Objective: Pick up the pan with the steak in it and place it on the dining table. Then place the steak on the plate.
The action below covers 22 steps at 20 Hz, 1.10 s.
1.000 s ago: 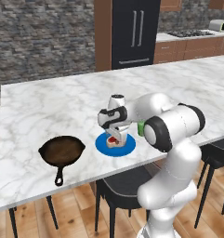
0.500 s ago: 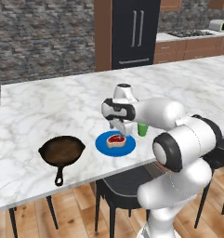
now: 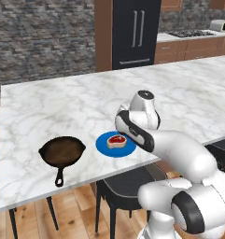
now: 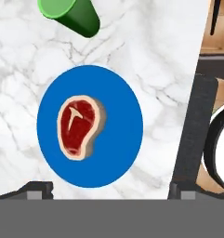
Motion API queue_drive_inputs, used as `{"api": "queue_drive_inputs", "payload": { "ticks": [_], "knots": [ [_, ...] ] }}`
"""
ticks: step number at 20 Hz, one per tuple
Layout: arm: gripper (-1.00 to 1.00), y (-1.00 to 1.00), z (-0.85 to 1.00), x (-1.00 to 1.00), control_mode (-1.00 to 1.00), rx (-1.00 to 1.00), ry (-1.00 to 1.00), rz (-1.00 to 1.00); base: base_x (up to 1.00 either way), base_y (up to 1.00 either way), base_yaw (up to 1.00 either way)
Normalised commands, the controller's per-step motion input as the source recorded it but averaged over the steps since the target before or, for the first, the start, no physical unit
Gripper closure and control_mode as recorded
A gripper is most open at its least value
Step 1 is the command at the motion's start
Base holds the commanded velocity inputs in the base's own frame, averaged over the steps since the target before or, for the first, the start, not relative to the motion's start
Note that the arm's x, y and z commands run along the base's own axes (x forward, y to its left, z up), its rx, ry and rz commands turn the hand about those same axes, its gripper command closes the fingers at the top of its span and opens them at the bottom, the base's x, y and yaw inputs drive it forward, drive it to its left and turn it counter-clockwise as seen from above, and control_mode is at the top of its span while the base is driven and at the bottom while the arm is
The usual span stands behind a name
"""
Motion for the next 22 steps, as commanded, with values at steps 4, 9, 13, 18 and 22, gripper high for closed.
{"api": "queue_drive_inputs", "payload": {
  "ticks": [4, 9, 13, 18, 22],
  "knots": [
    [-1.00, -0.20, 0.15, -0.31, -1.00, 0.07, -0.24, 0.01, 0.00, 0.00, 0.00],
    [-1.00, 0.18, 0.22, -0.67, -1.00, 0.00, -0.48, 0.00, 0.00, 0.00, 0.00],
    [-1.00, 0.15, 0.21, -0.72, -1.00, 0.00, -0.36, -0.01, 0.00, 0.00, 0.00],
    [-1.00, 0.02, 0.40, -0.54, -1.00, 0.01, -0.16, -0.01, 0.00, 0.00, 0.00],
    [-1.00, 0.11, 0.47, -0.56, -1.00, 0.05, -0.01, 0.04, 0.00, 0.00, 0.00]
  ]
}}
